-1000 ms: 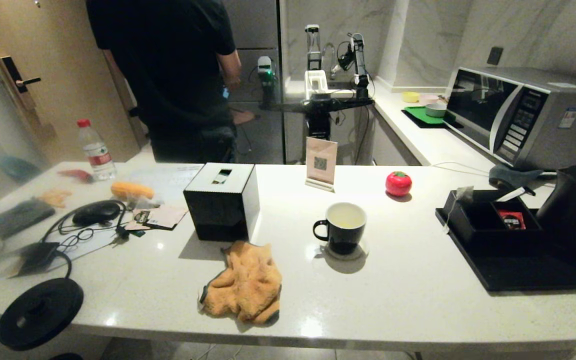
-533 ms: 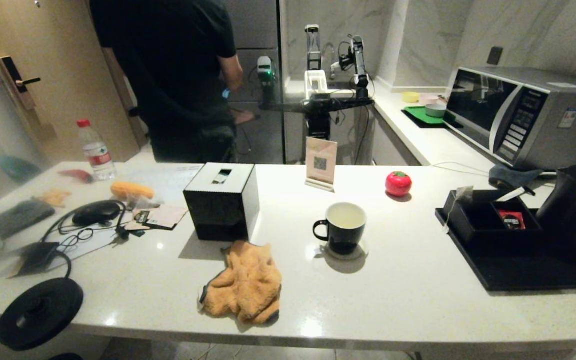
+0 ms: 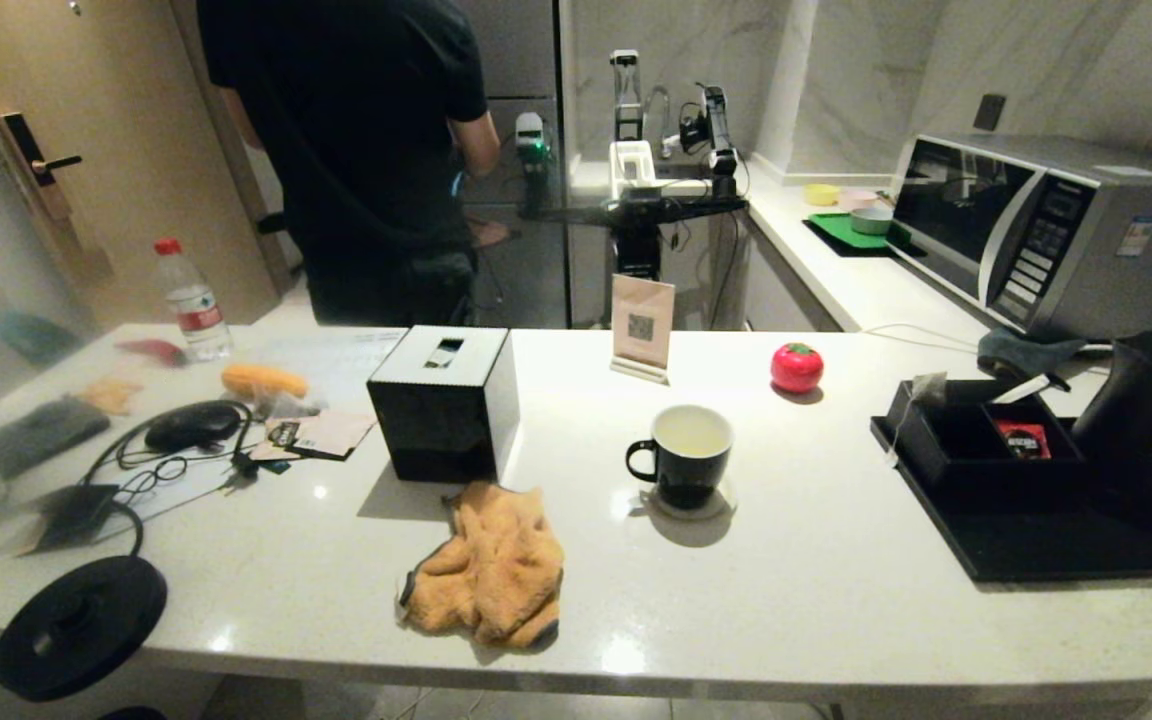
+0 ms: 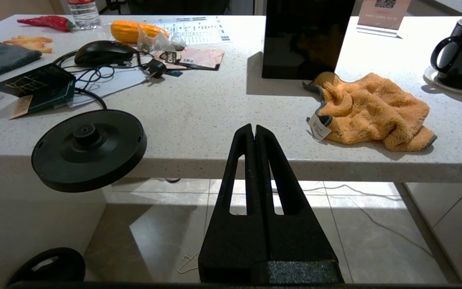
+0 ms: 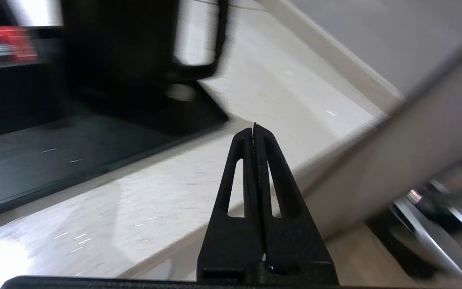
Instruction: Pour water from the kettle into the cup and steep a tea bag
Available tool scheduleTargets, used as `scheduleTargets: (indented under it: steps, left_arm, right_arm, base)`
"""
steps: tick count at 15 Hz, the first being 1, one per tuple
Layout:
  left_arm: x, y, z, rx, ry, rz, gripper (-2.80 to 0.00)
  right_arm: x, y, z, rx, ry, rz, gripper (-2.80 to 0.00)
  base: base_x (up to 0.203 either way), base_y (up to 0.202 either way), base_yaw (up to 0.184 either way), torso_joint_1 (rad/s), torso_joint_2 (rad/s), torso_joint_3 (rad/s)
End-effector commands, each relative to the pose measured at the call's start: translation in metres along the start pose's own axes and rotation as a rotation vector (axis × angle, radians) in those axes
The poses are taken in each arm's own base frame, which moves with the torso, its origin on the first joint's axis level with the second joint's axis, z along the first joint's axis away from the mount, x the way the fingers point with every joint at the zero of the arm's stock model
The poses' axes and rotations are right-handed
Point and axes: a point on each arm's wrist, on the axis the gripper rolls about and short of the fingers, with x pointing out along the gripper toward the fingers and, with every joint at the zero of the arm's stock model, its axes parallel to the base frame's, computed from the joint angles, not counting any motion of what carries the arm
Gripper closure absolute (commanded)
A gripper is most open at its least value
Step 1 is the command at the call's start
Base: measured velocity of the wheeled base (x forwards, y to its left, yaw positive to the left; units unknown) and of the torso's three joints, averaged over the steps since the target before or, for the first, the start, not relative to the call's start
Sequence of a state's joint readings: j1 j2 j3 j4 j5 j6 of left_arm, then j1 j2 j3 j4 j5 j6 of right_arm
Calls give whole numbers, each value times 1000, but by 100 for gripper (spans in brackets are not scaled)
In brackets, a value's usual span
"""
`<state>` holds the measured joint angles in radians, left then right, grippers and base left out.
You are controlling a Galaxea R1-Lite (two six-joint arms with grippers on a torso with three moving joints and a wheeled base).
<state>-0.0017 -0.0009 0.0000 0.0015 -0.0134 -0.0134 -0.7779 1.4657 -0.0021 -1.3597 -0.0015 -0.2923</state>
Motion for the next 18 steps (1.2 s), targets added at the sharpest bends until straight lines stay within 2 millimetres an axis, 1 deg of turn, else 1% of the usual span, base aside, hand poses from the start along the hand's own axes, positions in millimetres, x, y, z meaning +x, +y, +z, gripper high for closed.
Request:
scheduleTargets:
  steps: [1,3,5,7,9,11,12,15,18]
  left_arm:
    - [0,0,0,0,1,0,0]
    - [0,0,0,0,1,0,0]
    - [0,0,0,0,1,0,0]
    - [0,0,0,0,1,0,0]
    - [0,0,0,-1,1,0,0]
    - [0,0,0,0,1,0,0]
    - [0,0,0,0,1,0,0]
    - [0,0,0,-2,1,0,0]
    - [0,0,0,0,1,0,0]
  right_arm:
    - [-6,1,5,-21,-55,77,0]
    - [-7,4,8,-46,-106,192,0]
    - [-3,13,14,-54,-188,360,0]
    - [9,23,27,-56,-266,485,0]
    - [26,31,41,-27,-306,533,0]
    - [48,40,53,-7,-325,570,0]
    - [57,48,59,9,-333,601,0]
    - [71,71,71,25,-297,695,0]
    - [83,87,86,26,-226,762,0]
  base:
    - [0,0,0,0,0,0]
    - [0,0,0,0,0,0]
    - [0,0,0,0,0,0]
    - [0,0,0,0,0,0]
    - [0,0,0,0,0,0]
    - [0,0,0,0,0,0]
    - [0,0,0,0,0,0]
    - [0,0,0,0,0,0]
    - [0,0,0,0,0,0]
